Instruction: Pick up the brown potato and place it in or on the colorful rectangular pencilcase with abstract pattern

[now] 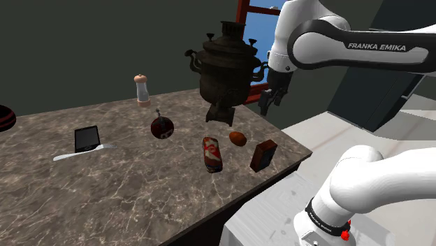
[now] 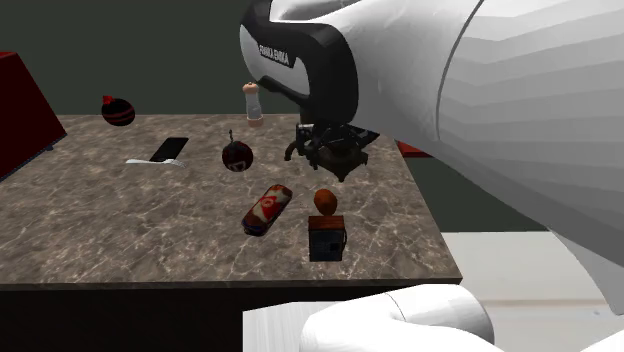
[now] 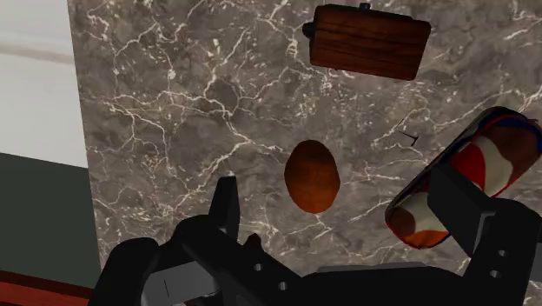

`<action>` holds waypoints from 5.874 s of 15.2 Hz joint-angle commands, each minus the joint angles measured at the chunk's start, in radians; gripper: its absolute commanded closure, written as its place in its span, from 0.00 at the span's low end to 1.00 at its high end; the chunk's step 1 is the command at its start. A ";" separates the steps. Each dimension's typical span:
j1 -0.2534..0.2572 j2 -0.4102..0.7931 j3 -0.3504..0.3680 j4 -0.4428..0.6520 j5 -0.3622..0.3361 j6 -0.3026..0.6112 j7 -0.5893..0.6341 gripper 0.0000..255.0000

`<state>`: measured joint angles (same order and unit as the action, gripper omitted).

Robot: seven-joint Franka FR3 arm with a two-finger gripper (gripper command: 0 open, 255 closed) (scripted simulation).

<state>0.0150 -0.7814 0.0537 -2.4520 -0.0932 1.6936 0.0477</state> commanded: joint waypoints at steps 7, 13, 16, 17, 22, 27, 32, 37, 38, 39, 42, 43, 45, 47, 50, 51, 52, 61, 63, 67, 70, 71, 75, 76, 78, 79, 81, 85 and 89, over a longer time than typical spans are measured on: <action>0.015 0.112 -0.048 -0.108 -0.020 0.256 -0.086 0.00; 0.031 0.292 -0.092 -0.156 -0.033 0.518 -0.173 0.00; 0.041 0.403 -0.111 -0.156 -0.032 0.646 -0.219 0.00; 0.045 0.442 -0.117 -0.152 -0.030 0.687 -0.236 0.00; 0.041 0.519 -0.119 -0.159 -0.027 0.776 -0.254 0.00; 0.034 0.578 -0.119 -0.173 -0.031 0.849 -0.252 0.00; 0.027 0.578 -0.111 -0.173 -0.029 0.849 -0.253 0.00; 0.027 0.581 -0.113 -0.174 -0.028 0.854 -0.257 1.00; 0.026 0.582 -0.113 -0.175 -0.028 0.856 -0.257 1.00; 0.026 0.582 -0.113 -0.175 -0.028 0.856 -0.257 1.00; 0.026 0.582 -0.114 -0.175 -0.028 0.855 -0.257 1.00; 0.026 0.581 -0.114 -0.176 -0.028 0.855 -0.258 1.00; 0.028 0.566 -0.111 -0.169 -0.027 0.833 -0.255 1.00; 0.029 0.544 -0.111 -0.158 -0.024 0.801 -0.258 1.00; 0.030 0.513 -0.110 -0.142 -0.021 0.754 -0.263 1.00; 0.031 0.504 -0.110 -0.136 -0.019 0.738 -0.264 1.00; 0.031 0.494 -0.110 -0.129 -0.018 0.722 -0.265 1.00; 0.035 0.422 -0.108 -0.063 -0.009 0.584 -0.276 1.00; 0.035 0.410 -0.107 -0.046 -0.007 0.554 -0.278 1.00; 0.036 0.388 -0.106 -0.009 -0.004 0.495 -0.282 1.00; 0.058 0.393 -0.068 -0.001 0.006 0.489 -0.230 1.00; 0.068 0.398 -0.050 0.005 0.010 0.487 -0.205 1.00; 0.108 0.427 0.024 0.039 0.027 0.475 -0.102 1.00; 0.118 0.438 0.043 0.050 0.030 0.472 -0.077 1.00; 0.136 0.461 0.078 0.077 0.034 0.466 -0.026 1.00; 0.145 0.474 0.096 0.092 0.035 0.462 0.000 1.00; 0.166 0.511 0.139 0.133 0.036 0.453 0.063 1.00; 0.165 0.531 0.142 0.097 0.029 0.508 0.071 1.00; 0.163 0.555 0.145 0.064 0.021 0.565 0.081 1.00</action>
<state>0.1775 -0.2329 0.1965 -2.3800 -0.0699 2.2436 0.1245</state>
